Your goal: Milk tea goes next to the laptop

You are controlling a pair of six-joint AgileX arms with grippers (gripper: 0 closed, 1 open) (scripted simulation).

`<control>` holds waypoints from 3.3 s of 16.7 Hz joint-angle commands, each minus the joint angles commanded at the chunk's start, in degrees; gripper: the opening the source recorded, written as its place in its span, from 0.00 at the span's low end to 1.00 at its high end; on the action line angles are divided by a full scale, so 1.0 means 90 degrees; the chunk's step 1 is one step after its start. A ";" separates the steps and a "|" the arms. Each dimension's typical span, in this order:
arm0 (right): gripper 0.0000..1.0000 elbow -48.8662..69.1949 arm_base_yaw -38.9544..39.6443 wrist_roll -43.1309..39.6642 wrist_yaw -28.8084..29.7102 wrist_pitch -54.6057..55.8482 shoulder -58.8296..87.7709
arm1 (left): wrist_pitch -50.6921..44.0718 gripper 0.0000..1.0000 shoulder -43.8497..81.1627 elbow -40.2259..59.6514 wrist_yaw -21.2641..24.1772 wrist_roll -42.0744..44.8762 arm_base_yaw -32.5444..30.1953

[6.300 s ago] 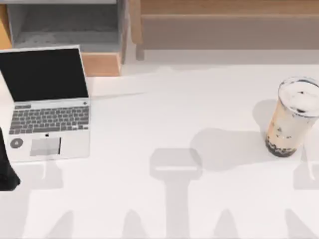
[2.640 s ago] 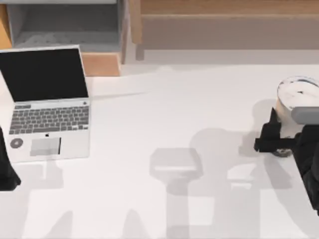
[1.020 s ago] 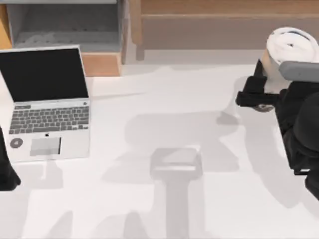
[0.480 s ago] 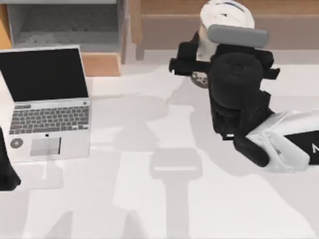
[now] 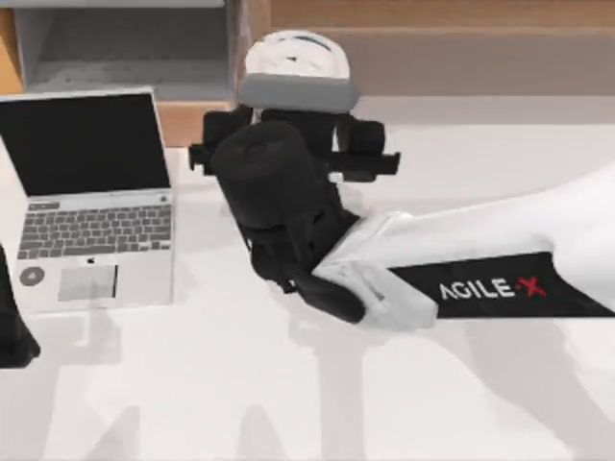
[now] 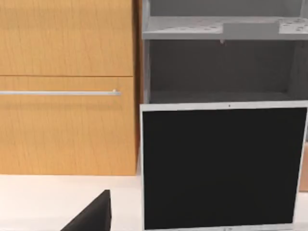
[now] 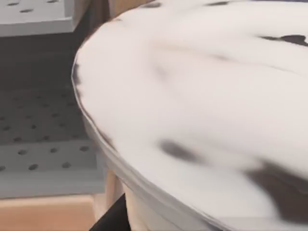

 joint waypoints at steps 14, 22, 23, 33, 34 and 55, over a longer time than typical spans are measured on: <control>0.00 0.1400 0.0871 0.0401 0.0790 -0.1158 0.1064 | 0.0000 1.00 0.0000 0.0000 0.0000 0.0000 0.0000; 0.00 0.1404 0.0844 0.0380 0.0771 -0.0961 0.1018 | 0.0000 1.00 0.0000 0.0000 0.0000 0.0000 0.0000; 0.00 0.1407 0.0842 0.0378 0.0770 -0.0916 0.1017 | 0.0000 1.00 0.0000 0.0000 0.0000 0.0000 0.0000; 0.00 0.1409 0.0887 0.0380 0.0827 -0.0563 0.1280 | 0.0000 1.00 0.0000 0.0000 0.0000 0.0000 0.0000; 0.00 0.1378 0.0893 0.0383 0.0828 -0.0562 0.1337 | 0.0000 1.00 0.0000 0.0000 0.0000 0.0000 0.0000; 1.00 0.1260 0.0903 0.0390 0.0811 -0.0598 0.1491 | 0.0000 1.00 0.0000 0.0000 0.0000 0.0000 0.0000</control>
